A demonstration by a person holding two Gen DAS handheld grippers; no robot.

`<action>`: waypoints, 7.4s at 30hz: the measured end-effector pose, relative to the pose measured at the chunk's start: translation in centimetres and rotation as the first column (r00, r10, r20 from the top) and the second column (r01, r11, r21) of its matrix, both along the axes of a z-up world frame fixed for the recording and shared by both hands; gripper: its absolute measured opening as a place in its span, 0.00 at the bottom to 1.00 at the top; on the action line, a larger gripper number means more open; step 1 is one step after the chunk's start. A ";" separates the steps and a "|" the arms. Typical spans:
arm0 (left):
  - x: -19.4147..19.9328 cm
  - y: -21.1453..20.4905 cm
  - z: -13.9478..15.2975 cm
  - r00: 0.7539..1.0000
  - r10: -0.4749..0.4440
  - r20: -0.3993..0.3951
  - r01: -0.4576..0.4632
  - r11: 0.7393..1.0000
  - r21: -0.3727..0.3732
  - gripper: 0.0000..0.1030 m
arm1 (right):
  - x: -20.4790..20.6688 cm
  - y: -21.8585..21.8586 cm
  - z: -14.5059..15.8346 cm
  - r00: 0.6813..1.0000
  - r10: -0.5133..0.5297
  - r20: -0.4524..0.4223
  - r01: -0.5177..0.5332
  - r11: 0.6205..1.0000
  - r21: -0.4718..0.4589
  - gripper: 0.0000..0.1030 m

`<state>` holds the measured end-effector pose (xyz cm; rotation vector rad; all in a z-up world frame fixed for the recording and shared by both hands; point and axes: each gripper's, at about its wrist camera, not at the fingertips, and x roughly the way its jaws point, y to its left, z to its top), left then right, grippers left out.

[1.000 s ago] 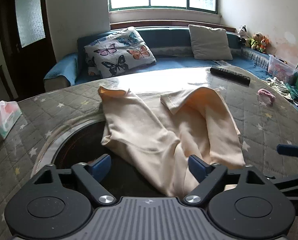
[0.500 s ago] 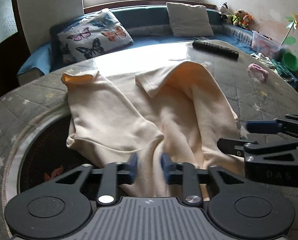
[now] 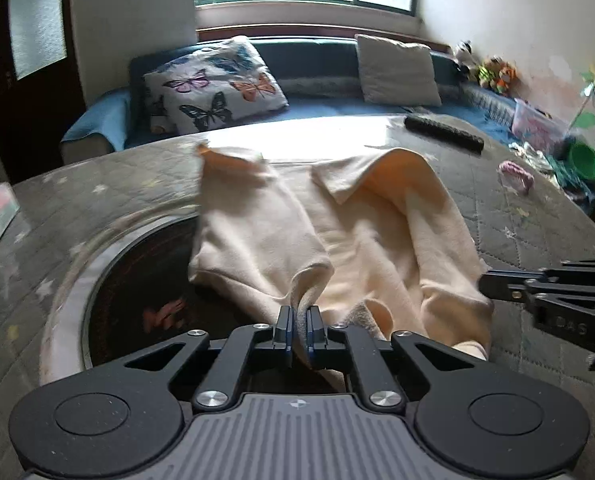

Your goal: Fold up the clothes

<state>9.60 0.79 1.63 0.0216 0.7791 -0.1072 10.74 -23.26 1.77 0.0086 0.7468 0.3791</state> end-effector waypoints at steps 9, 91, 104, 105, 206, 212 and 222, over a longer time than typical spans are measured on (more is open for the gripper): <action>-8.9 2.8 1.1 0.999 0.030 0.025 -0.029 0.999 -0.034 0.06 | -8.4 -0.2 2.1 0.991 0.130 0.039 -0.131 0.991 0.009 0.01; 2.0 6.5 -2.1 0.996 0.035 -0.085 -0.039 0.998 -0.043 0.25 | -6.4 -9.8 -1.0 0.939 -0.330 0.099 0.343 0.917 -0.201 0.63; 6.4 7.6 1.6 0.996 0.068 0.051 -0.062 0.993 -0.103 0.42 | -6.1 -8.4 -0.3 0.957 -0.271 0.104 0.286 0.942 -0.177 0.67; 5.7 7.3 1.6 0.998 0.049 0.040 -0.046 0.996 -0.078 0.42 | -6.1 -8.3 -0.4 0.958 -0.268 0.104 0.283 0.943 -0.175 0.67; 5.7 11.8 -2.8 0.985 0.170 -0.025 -0.169 0.986 0.003 0.36 | 6.3 1.8 -2.1 0.994 0.075 -0.079 -0.084 0.990 -0.114 0.37; 6.2 11.6 -3.4 0.990 0.139 -0.014 -0.139 0.990 0.005 0.19 | 7.4 2.8 -2.5 0.991 0.096 -0.093 -0.105 0.989 -0.106 0.15; 5.8 12.8 -1.9 0.977 0.196 0.089 -0.198 0.980 0.013 0.02 | 8.2 5.2 -1.3 0.993 0.116 -0.019 -0.117 0.985 -0.129 0.03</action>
